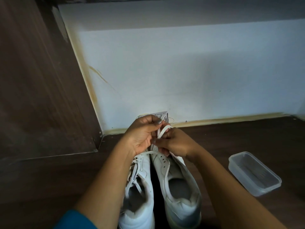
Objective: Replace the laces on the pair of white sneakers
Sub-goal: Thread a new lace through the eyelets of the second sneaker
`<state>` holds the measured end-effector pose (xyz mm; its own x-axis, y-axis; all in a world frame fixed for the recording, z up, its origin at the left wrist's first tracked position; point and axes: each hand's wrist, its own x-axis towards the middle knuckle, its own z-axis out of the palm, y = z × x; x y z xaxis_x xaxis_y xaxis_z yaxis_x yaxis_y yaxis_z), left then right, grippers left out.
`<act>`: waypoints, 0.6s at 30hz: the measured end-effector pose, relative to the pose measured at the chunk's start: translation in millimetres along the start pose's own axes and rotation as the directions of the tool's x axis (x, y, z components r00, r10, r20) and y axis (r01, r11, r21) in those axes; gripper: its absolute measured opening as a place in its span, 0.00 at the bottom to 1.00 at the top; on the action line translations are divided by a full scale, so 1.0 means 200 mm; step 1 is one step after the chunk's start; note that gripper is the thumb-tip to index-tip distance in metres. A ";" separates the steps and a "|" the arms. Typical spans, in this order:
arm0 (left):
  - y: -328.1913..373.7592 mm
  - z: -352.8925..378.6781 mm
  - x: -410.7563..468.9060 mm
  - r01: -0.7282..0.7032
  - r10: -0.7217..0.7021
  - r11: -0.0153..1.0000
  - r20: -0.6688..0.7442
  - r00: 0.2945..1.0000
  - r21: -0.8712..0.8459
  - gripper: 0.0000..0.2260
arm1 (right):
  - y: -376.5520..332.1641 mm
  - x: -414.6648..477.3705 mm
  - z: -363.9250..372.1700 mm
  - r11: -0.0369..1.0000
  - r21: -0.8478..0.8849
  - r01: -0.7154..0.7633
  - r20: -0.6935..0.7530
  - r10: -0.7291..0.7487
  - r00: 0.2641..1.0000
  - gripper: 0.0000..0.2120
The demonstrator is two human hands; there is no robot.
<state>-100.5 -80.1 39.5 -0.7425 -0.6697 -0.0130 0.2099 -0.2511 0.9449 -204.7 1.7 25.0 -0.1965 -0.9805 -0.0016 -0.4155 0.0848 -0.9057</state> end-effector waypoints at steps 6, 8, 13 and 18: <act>-0.06 0.01 0.00 -0.156 0.144 0.964 0.068 0.987 0.215 0.10 | -0.01 0.02 0.01 0.998 -0.051 -0.046 -0.063 0.043 0.997 0.18; -0.08 0.03 0.01 -0.204 0.198 0.924 0.052 0.979 0.323 0.11 | -0.01 0.03 0.02 0.967 -0.253 -0.016 0.006 0.018 1.000 0.18; -0.10 0.07 0.04 -0.244 0.315 0.880 -0.116 0.942 0.407 0.12 | -0.02 0.04 0.03 0.935 -0.347 -0.074 -0.016 0.073 0.997 0.08; -0.10 0.00 0.07 -0.291 0.363 0.913 -0.246 0.899 0.285 0.14 | 0.05 0.06 -0.06 0.990 0.139 0.014 -0.232 0.019 0.973 0.09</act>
<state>-114.9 -84.1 19.8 -0.4350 -0.8648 0.2510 0.2267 0.1646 0.9600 -221.6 -6.5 21.8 -0.4045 -0.9111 0.0798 -0.2909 0.0455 -0.9557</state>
